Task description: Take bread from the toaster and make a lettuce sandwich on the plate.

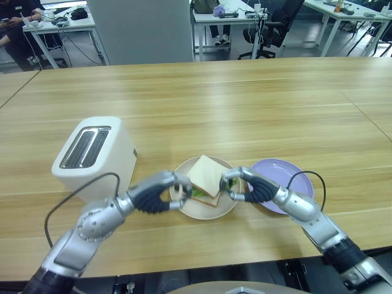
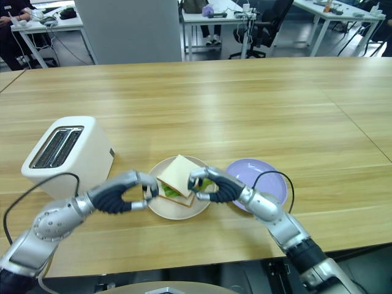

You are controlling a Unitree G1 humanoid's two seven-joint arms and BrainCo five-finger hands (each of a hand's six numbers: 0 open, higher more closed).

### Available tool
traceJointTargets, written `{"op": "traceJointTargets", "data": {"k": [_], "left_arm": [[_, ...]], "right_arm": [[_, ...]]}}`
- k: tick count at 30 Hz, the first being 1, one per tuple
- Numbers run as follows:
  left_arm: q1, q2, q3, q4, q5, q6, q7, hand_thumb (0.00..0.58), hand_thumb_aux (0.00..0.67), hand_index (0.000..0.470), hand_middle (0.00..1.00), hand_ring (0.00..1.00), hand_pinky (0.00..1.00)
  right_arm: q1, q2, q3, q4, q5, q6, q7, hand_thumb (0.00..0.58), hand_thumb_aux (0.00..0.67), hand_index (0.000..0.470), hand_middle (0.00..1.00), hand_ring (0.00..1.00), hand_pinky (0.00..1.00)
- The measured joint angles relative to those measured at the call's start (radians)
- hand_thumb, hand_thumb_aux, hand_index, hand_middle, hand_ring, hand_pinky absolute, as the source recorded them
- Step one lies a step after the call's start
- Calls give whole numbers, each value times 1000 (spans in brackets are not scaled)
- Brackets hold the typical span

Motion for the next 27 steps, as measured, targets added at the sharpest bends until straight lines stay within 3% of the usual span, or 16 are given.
{"op": "traceJointTargets", "data": {"k": [6,11,16,21,23,24,25,26,27], "left_arm": [[30,8,-129,54,188,93,-94,580,670,460,1000,1000,1000],[-13,-36,-195,115,346,136,-97,580,670,460,1000,1000,1000],[-205,-115,-238,263,515,167,-27,580,670,460,1000,1000,1000],[-439,-185,-267,522,776,274,206,580,670,460,1000,1000,1000],[-503,-212,-278,629,881,310,381,576,615,422,1000,1000,1000],[-529,-224,-270,664,921,324,498,554,528,363,1000,1000,1000],[-543,-231,-254,661,935,324,593,489,405,278,1000,1000,1000],[-548,-231,-233,637,941,321,664,489,405,278,1000,1000,1000],[-547,-225,-211,607,941,315,711,436,336,231,1000,1000,1000]], "right_arm": [[58,-26,64,-3,-201,47,110,580,670,460,1000,1000,1000],[17,30,114,81,-391,73,118,580,670,460,1000,1000,1000],[-168,137,157,256,-627,89,-26,580,670,460,1000,1000,1000],[-370,276,205,505,-911,203,-418,580,670,460,1000,1000,1000],[-413,292,204,558,-1002,253,-639,580,670,460,1000,1000,1000],[-438,293,191,558,-1028,266,-744,580,670,460,1000,1000,1000],[-452,290,172,547,-1042,270,-819,580,670,460,1000,1000,1000],[-463,284,153,527,-1044,268,-870,580,670,460,1000,1000,1000],[-468,277,138,509,-1043,261,-900,580,670,460,1000,1000,1000]]}}
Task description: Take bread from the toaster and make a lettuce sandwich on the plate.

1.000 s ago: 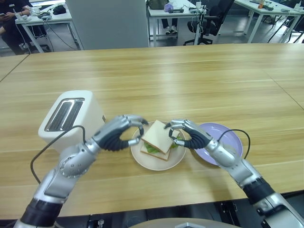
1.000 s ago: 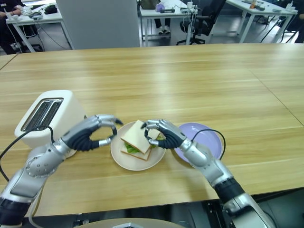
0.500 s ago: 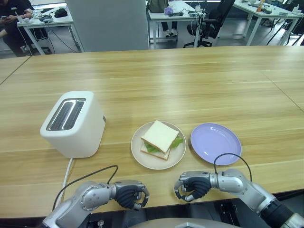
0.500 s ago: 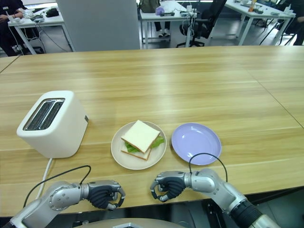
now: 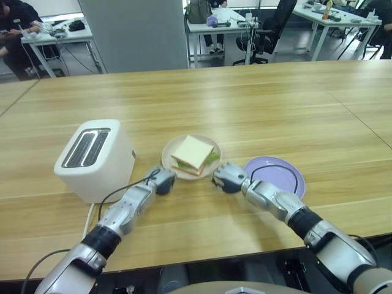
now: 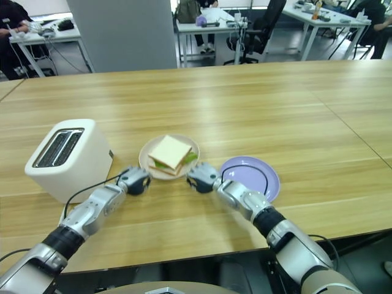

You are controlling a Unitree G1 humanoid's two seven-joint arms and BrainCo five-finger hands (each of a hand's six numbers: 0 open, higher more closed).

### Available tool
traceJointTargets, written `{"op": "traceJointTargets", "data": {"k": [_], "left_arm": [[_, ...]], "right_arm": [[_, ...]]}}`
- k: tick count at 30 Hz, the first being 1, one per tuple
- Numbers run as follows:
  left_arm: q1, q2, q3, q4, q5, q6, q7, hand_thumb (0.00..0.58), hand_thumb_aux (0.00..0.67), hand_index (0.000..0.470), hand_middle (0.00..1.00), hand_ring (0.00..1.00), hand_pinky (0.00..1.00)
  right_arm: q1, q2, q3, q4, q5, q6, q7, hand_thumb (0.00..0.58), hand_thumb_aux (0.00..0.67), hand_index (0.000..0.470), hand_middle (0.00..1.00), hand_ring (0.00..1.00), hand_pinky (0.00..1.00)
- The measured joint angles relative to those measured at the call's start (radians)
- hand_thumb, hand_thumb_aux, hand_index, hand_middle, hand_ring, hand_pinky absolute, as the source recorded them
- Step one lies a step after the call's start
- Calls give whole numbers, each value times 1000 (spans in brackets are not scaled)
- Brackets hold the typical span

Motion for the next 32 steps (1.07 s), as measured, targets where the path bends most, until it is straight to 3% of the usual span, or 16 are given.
{"op": "traceJointTargets", "data": {"k": [1,2,3,4,5,6,7,8,9,10,11,15,18,22,27,32], "left_arm": [[5,14,25,-34,-2,-10,35,436,336,231,1000,1000,1000],[11,25,42,-57,-3,-13,55,301,205,141,1000,1000,1000],[25,38,72,-90,-15,-25,72,0,0,0,1000,1000,1000],[52,50,101,-125,-30,-36,90,0,0,0,831,831,831],[74,53,120,-145,-49,-48,95,0,0,0,776,776,776],[108,51,147,-177,-76,-60,100,0,0,0,776,776,776],[132,48,163,-198,-100,-69,102,0,0,0,659,659,659],[153,32,186,-219,-133,-75,99,0,0,0,467,467,467],[183,4,217,-253,-180,-79,98,0,0,0,310,310,310],[211,-22,246,-290,-223,-83,99,0,0,0,106,106,106],[233,-50,274,-325,-265,-93,101,0,0,0,0,0,0],[275,-118,321,-402,-367,-161,132,0,0,0,0,0,0],[321,-163,336,-449,-402,-285,192,0,0,0,0,0,0],[342,-191,338,-392,-442,-445,244,0,0,0,0,0,0],[333,-196,333,-238,-543,-553,179,0,0,0,0,0,0],[367,-205,332,-181,-590,-621,137,0,0,0,0,0,0]], "right_arm": [[1,-11,-13,-23,5,-11,-21,580,670,460,1000,1000,1000],[3,-21,-22,-38,8,-20,-30,580,670,460,1000,1000,1000],[18,-43,-39,-75,19,-30,-32,580,670,460,1000,1000,1000],[49,-73,-62,-108,32,-41,-38,580,670,460,1000,1000,1000],[74,-91,-77,-129,43,-46,-38,580,670,460,902,902,902],[109,-111,-98,-155,58,-51,-38,580,670,460,902,902,902],[133,-125,-110,-169,69,-55,-38,558,539,370,765,765,765],[157,-136,-126,-188,80,-57,-36,462,368,253,549,549,549],[191,-143,-148,-218,100,-63,-35,175,110,76,294,294,294],[220,-147,-166,-249,119,-67,-34,0,0,0,102,102,102],[251,-148,-193,-282,144,-68,-34,0,0,0,0,0,0],[320,-132,-274,-341,236,-81,-39,0,0,0,0,0,0],[396,-63,-373,-398,398,-127,-52,0,0,0,0,0,0],[448,-40,-452,-429,433,-215,-109,0,0,0,0,0,0],[452,9,-450,-308,469,-310,-100,0,0,0,0,0,0],[447,85,-415,-219,610,-390,29,0,0,0,0,0,0]]}}
